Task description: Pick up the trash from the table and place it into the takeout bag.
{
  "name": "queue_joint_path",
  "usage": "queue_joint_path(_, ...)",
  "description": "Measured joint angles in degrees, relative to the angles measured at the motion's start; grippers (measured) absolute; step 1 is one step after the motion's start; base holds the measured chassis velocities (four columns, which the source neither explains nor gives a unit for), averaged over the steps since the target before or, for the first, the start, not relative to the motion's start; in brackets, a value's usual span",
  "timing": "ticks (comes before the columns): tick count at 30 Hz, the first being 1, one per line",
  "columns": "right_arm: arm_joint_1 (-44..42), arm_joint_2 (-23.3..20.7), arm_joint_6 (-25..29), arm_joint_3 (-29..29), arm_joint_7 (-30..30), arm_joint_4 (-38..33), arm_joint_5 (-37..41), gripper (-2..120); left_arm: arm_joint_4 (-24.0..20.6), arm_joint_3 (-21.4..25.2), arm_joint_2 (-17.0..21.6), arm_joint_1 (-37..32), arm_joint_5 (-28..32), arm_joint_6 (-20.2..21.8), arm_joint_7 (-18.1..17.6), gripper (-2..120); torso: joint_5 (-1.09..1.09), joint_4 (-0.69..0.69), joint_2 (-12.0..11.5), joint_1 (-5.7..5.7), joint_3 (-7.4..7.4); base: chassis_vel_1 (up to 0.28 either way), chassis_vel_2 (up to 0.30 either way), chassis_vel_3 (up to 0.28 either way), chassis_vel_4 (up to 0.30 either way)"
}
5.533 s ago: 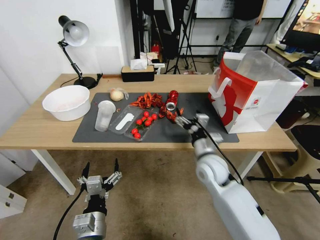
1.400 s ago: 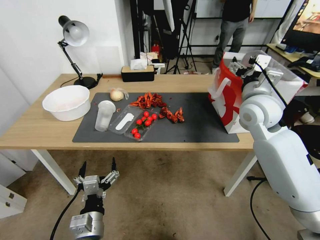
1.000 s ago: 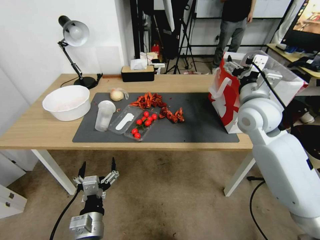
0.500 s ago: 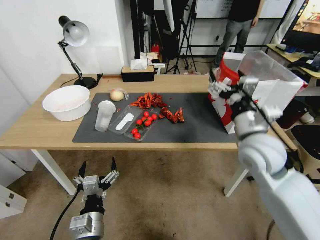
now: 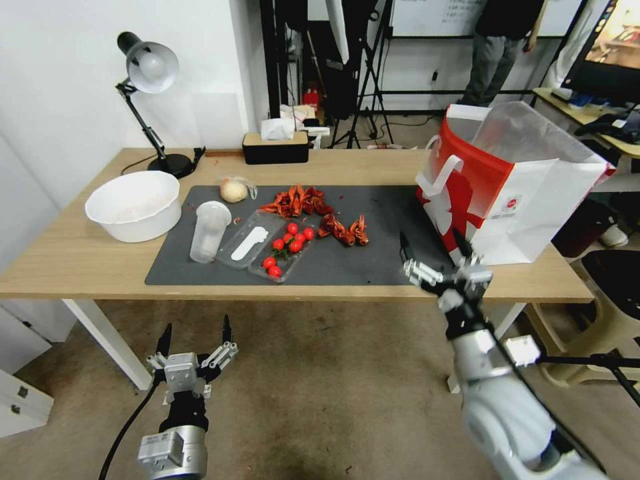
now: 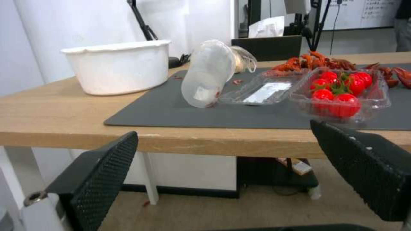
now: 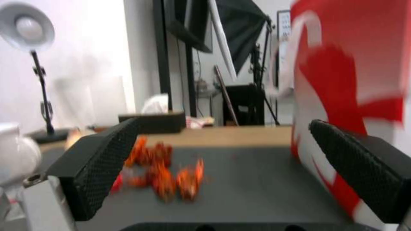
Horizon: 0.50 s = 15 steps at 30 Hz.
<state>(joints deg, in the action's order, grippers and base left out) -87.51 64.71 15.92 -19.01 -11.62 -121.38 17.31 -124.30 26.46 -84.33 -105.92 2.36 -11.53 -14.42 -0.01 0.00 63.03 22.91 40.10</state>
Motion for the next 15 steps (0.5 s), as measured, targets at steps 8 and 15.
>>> queue_joint_path(8, -5.4, 2.5, 6.5, 1.2, 0.1, 4.3, -3.6, 100, 0.4, -0.1, 0.4, 0.6, 0.5, 0.0, 0.0, 100, 0.0, 0.0, 0.0, 0.0, 0.0, 0.0, 0.0, 0.0, 0.0)
queue_joint_path(15, -7.6, 4.9, 9.5, 2.2, -0.5, 7.7, -5.8, 100, 1.1, -0.2, 0.7, 1.3, 0.9, 0.1, 0.1, 100, 0.0, 0.0, 0.0, 0.0, 0.0, 0.0, 0.0, 0.0, 0.0)
